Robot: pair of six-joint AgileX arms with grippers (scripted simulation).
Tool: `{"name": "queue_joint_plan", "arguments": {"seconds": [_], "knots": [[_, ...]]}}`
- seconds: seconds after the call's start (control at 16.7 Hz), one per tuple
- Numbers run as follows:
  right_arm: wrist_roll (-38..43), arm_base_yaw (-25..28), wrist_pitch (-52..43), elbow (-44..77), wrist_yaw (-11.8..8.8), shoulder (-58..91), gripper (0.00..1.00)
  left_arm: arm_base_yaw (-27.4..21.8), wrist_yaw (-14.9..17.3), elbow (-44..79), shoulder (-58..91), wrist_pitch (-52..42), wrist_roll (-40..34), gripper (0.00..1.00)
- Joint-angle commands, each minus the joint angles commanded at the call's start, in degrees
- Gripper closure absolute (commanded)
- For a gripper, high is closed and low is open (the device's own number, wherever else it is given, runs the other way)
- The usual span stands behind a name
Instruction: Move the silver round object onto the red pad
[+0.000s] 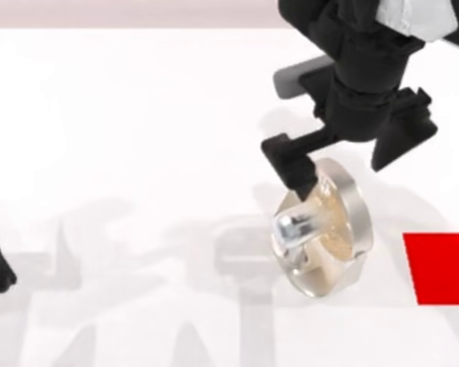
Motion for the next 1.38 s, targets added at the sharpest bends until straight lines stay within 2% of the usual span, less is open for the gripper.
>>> {"name": "queue_joint_plan", "arguments": {"seconds": [0.18,0.48,1.26,1.38], "knots": [[0.1,0.1,5.0,-5.2,0.0,-0.2,0.0,0.0,0.0,0.0,0.0,0.0,0.0,0.0],[0.2,0.2,5.8,-6.0,0.0,-0.3,0.0,0.0,0.0,0.0,0.0,0.0,0.0,0.0],[0.2,0.2,5.8,-6.0,0.0,-0.3,0.98,0.0,0.0,0.0,0.0,0.0,0.0,0.0],[0.2,0.2,5.8,-6.0,0.0,-0.3,1.0,0.0,0.0,0.0,0.0,0.0,0.0,0.0]]}}
